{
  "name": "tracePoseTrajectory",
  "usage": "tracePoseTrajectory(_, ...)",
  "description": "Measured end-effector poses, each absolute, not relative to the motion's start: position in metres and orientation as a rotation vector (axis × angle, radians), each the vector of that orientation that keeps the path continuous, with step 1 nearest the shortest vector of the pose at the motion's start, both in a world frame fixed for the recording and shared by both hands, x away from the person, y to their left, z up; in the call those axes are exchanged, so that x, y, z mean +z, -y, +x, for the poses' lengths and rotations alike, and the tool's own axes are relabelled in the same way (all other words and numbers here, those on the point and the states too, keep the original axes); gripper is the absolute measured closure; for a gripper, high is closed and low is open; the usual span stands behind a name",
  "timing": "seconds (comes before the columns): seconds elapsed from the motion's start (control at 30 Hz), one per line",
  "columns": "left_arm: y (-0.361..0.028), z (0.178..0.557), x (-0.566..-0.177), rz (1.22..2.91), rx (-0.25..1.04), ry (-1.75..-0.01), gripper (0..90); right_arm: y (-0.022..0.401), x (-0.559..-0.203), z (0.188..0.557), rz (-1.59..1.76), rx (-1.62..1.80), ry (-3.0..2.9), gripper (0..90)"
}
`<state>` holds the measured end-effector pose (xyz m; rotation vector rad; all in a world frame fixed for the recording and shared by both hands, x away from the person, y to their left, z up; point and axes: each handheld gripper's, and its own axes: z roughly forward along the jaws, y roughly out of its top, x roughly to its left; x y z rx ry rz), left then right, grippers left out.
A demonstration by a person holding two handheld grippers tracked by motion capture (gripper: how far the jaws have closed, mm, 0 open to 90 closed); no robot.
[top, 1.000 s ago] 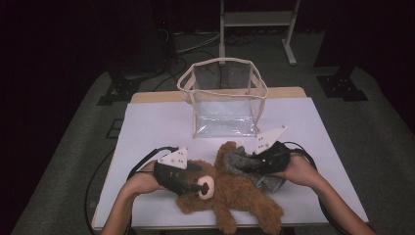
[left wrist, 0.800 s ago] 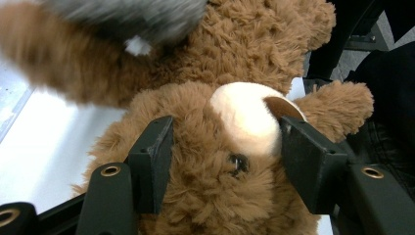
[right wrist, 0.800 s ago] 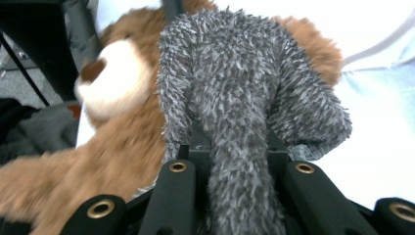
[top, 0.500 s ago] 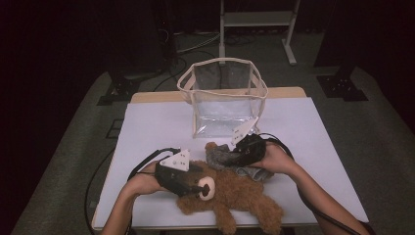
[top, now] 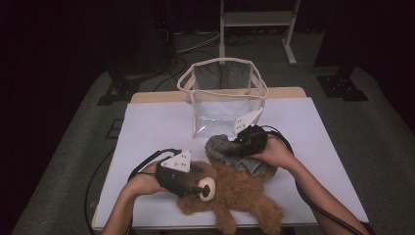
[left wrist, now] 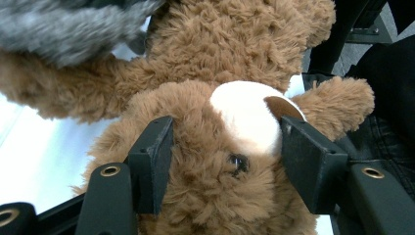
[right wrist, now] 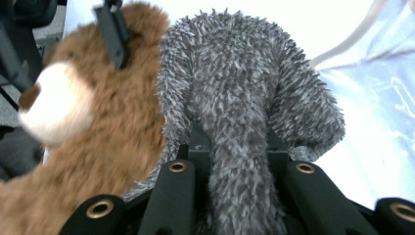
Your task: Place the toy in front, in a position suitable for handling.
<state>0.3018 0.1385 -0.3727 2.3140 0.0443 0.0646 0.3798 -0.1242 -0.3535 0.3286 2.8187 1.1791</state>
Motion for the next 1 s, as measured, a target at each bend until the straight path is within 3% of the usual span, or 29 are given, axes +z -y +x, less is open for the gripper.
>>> tracePoseTrajectory(0.2,-0.14,0.302,-0.373,2.31,0.067,-0.041,38.8,0.122,-0.367,0.378,0.313,1.093,-2.913,73.3)
tracePoseTrajectory(0.57,-0.138,0.305,-0.374,2.304,0.064,-0.051,38.8,0.208,-0.372,0.36,0.538,1.176,-2.887,73.4)
tracePoseTrajectory(0.8,-0.137,0.304,-0.374,2.309,0.068,-0.05,38.8,0.189,-0.36,0.358,0.444,1.22,-2.891,73.3)
tracePoseTrajectory(1.0,-0.137,0.304,-0.373,2.317,0.071,-0.041,38.8,0.13,-0.358,0.368,0.288,1.194,-2.94,73.4)
